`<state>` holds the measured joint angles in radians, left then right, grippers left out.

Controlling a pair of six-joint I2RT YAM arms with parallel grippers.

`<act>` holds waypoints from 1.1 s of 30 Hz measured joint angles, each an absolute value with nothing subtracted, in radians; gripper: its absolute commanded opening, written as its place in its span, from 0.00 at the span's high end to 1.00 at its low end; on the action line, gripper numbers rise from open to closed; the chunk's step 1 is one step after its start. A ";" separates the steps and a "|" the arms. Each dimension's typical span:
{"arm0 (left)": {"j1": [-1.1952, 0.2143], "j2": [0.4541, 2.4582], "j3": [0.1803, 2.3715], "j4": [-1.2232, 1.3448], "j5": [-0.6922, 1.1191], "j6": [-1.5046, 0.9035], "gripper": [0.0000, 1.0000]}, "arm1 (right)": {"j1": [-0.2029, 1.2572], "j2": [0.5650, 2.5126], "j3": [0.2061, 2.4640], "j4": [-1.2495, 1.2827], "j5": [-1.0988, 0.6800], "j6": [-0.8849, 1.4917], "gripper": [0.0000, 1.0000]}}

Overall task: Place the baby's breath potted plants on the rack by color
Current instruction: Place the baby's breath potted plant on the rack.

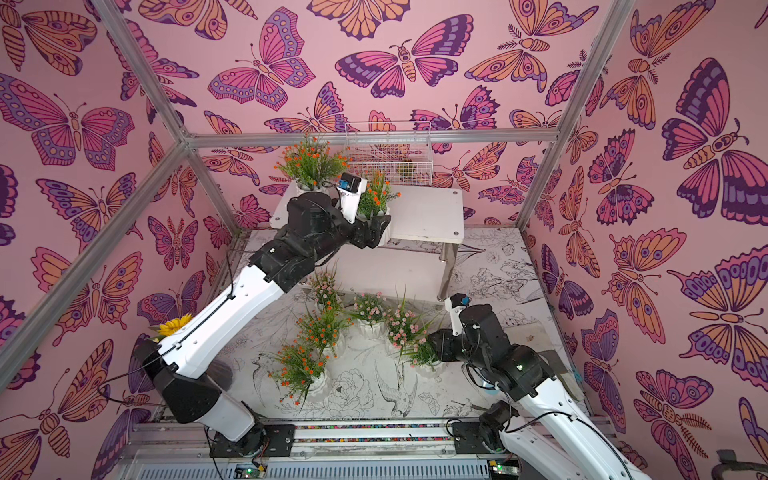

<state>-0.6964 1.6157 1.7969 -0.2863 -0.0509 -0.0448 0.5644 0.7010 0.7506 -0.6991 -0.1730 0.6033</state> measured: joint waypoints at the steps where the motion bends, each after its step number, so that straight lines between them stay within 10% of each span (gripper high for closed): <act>1: -0.696 1.626 1.807 -0.286 -0.067 -0.044 0.31 | 0.564 0.700 0.750 -0.699 -0.173 0.603 0.72; 33: -0.694 1.861 2.030 -0.205 -0.466 -0.007 0.27 | 0.564 0.693 0.728 -0.695 -0.173 0.606 0.72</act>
